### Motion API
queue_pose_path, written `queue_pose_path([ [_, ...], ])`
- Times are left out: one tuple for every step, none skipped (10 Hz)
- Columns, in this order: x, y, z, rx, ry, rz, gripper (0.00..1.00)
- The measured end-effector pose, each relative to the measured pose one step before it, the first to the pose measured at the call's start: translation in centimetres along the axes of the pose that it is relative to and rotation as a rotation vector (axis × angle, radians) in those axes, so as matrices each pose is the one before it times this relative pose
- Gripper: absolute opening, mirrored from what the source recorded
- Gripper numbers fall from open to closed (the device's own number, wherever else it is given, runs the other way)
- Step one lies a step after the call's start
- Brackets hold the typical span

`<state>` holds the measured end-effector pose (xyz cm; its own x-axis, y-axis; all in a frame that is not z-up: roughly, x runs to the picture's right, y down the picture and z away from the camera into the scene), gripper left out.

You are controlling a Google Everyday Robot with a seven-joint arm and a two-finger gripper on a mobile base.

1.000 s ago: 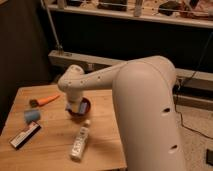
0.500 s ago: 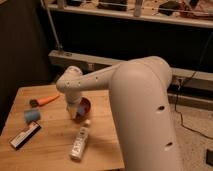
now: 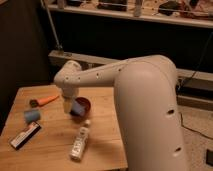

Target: Place the white sponge in the ceramic bowl

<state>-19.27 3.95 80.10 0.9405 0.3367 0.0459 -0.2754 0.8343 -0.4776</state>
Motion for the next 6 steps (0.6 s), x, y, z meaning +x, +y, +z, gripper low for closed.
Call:
queue_pose_path([
  [0.320,-1.028,-1.105,0.01889,-0.00872,0.03208,0.80],
  [0.895,-1.146,-0.864,0.01950,0.00316,0.05390,0.80],
  [1.169,-1.118,-0.388,0.02140,0.01468,0.05058,0.80],
  [1.552,-1.271,-0.246,0.02711,0.02594,0.06574,0.80],
  [1.679,-1.257,-0.031,0.03201,0.03778,0.07262,0.80],
  [1.034,-0.773,0.010,0.02335,0.02499,0.06317,0.80],
])
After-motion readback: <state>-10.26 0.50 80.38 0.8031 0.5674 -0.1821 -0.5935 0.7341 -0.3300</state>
